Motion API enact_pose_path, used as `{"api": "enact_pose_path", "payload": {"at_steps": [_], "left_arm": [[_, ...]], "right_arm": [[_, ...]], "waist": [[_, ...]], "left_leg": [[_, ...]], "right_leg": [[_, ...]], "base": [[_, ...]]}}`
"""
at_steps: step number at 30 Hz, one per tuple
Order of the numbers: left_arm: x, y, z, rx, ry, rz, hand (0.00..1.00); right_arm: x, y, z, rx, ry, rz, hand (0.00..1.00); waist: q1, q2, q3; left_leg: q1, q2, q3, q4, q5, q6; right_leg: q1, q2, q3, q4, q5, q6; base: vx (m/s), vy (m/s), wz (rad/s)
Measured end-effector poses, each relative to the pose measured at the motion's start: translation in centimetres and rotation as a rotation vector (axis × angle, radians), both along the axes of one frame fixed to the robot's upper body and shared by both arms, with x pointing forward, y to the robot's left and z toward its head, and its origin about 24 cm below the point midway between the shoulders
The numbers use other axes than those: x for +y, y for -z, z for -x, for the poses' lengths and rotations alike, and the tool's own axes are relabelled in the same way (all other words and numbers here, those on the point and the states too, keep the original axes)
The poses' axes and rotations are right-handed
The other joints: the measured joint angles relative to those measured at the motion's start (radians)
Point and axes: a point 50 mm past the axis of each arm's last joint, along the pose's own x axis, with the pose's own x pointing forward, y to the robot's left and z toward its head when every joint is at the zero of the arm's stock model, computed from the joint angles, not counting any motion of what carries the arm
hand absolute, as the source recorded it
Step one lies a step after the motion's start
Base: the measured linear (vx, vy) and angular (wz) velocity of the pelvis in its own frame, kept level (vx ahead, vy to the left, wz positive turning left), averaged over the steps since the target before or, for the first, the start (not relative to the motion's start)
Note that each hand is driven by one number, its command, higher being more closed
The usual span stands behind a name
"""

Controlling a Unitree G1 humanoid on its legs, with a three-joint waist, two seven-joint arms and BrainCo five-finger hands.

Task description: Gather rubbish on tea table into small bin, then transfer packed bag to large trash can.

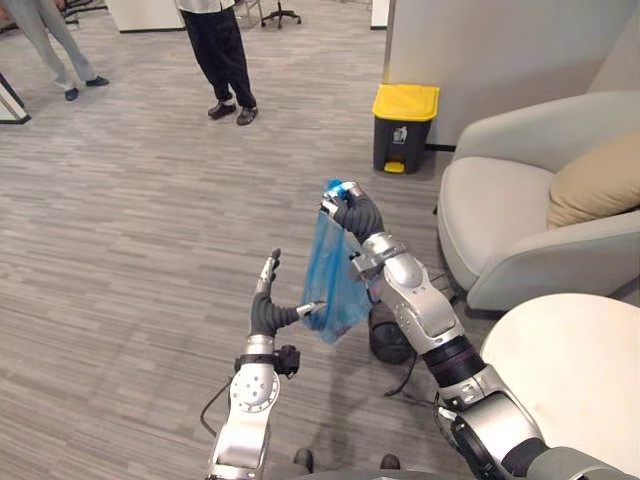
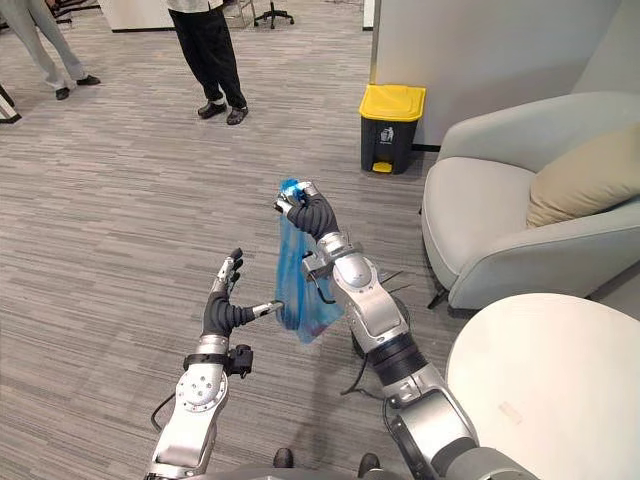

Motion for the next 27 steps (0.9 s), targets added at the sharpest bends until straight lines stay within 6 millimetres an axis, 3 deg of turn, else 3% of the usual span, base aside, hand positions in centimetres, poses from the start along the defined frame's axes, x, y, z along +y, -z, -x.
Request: {"api": "enact_pose_path", "payload": {"at_steps": [3,9,15,18,24,25,27], "left_arm": [[0.3,1.4,0.0,0.06,-0.033,-0.006,0.0],[0.5,2.3,-1.7,0.113,-0.066,0.005,0.0],[-1.1,3.7,-2.7,0.201,0.036,0.016,0.0],[-2.9,4.6,-3.0,0.246,0.13,0.002,0.0],[-4.2,4.4,-3.7,0.247,0.222,0.012,0.0],[-4.4,4.4,-3.8,0.246,0.236,0.009,1.0],[-4.6,4.5,-3.8,0.251,0.249,0.006,1.0]], "right_arm": [[0.7,-0.4,1.2,-0.033,-0.056,-0.004,1.0],[2.2,-1.2,2.6,-0.047,-0.171,-0.066,1.0],[3.9,-1.1,3.9,-0.035,-0.295,-0.083,1.0],[5.8,-1.5,5.5,-0.045,-0.403,-0.085,1.0],[8.0,-1.5,7.0,-0.056,-0.517,-0.035,1.0],[8.3,-1.6,7.0,-0.061,-0.525,-0.023,1.0],[8.4,-1.6,6.7,-0.061,-0.522,-0.01,1.0]], "waist": [[0.0,-0.001,-0.001],[-0.004,-0.006,-0.006],[-0.008,-0.013,-0.04],[-0.008,-0.021,-0.046],[-0.006,-0.022,-0.046],[-0.007,-0.022,-0.046],[-0.007,-0.022,-0.046]], "left_leg": [[0.011,0.001,0.007,-0.005,0.0,0.0],[0.023,0.004,0.035,-0.01,0.0,0.0],[0.025,0.004,0.056,-0.016,0.0,0.0],[0.023,0.007,0.057,-0.014,-0.001,-0.001],[0.022,0.018,0.063,-0.003,-0.006,-0.008],[0.021,0.021,0.065,0.002,-0.007,-0.01],[0.021,0.024,0.065,0.002,-0.007,-0.01]], "right_leg": [[0.007,0.007,0.012,-0.006,0.004,0.002],[0.011,0.007,0.036,-0.023,0.019,0.001],[0.012,0.01,0.056,-0.046,0.033,0.002],[0.012,0.014,0.06,-0.052,0.037,-0.002],[0.011,0.027,0.073,-0.053,0.044,-0.013],[0.011,0.03,0.075,-0.054,0.045,-0.014],[0.01,0.033,0.076,-0.054,0.046,-0.016]], "base": [[-0.01,-0.003,-0.09],[-0.03,0.008,-0.13],[0.0,0.006,-0.1],[-0.01,-0.004,-0.02],[-0.04,-0.019,-0.07],[-0.04,-0.012,-0.05],[-0.05,-0.021,-0.03]]}}
